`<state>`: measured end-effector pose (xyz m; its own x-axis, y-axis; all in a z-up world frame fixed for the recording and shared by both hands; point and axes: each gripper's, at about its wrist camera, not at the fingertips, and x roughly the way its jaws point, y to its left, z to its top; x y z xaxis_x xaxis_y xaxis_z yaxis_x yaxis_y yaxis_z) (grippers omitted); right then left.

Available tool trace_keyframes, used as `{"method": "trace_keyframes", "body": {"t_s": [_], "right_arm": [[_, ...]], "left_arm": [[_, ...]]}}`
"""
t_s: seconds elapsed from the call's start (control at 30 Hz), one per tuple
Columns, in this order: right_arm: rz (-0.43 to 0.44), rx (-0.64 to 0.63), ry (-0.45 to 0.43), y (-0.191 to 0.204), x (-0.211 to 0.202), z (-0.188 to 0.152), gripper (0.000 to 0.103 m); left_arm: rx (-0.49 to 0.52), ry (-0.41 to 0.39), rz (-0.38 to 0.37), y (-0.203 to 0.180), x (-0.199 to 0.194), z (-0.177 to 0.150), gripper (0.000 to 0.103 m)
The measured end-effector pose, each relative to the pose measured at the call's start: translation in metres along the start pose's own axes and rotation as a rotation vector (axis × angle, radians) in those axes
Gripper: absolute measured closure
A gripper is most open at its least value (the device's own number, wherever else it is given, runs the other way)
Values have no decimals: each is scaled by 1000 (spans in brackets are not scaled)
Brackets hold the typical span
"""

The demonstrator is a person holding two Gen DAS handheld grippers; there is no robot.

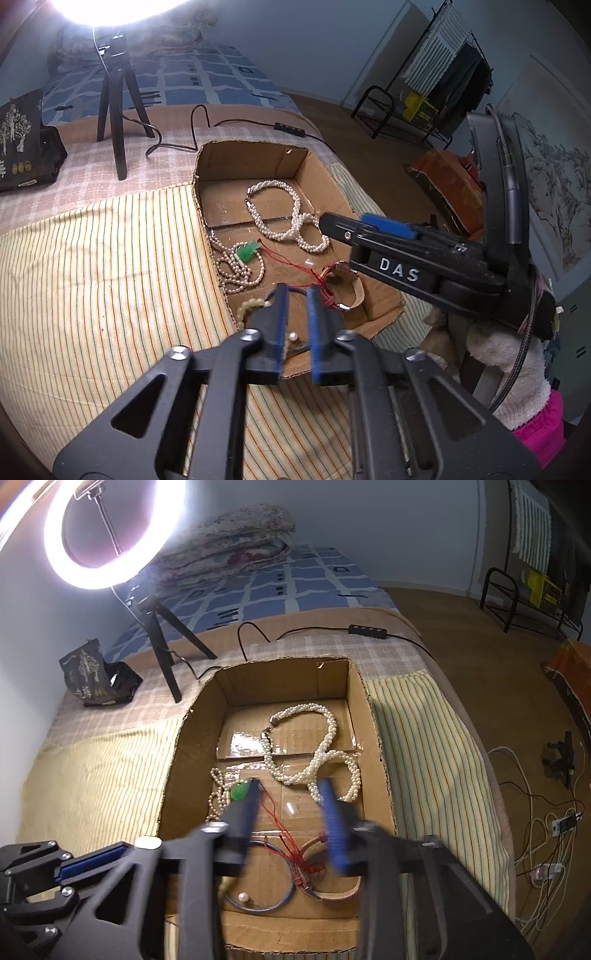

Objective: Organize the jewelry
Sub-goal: 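Open both tools to release the bracelet and earring into the box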

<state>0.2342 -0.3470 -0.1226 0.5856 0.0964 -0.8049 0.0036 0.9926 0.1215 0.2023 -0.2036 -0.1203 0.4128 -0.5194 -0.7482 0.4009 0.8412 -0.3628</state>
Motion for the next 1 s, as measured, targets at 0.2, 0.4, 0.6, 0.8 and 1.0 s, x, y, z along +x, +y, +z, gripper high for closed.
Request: {"method": "trace_keyframes", "body": {"t_s": [0.2,0.4,0.6,0.8,1.0], "right_arm": [[-30,21,-21,-3,-4,3,37],[-42,33,-9,-3,-3,3,37],[-53,23,-14,1,-8,5,36],[-57,15,-24,5,-15,5,36],[-66,7,-39,11,-27,5,36]], "left_arm": [[16,-10,18,-1,-4,-1,50],[35,-8,40,-4,-4,-4,39],[42,-16,49,-4,-8,-4,39],[49,-33,58,-6,-17,-5,39],[62,-48,70,-6,-30,-7,39]]}}
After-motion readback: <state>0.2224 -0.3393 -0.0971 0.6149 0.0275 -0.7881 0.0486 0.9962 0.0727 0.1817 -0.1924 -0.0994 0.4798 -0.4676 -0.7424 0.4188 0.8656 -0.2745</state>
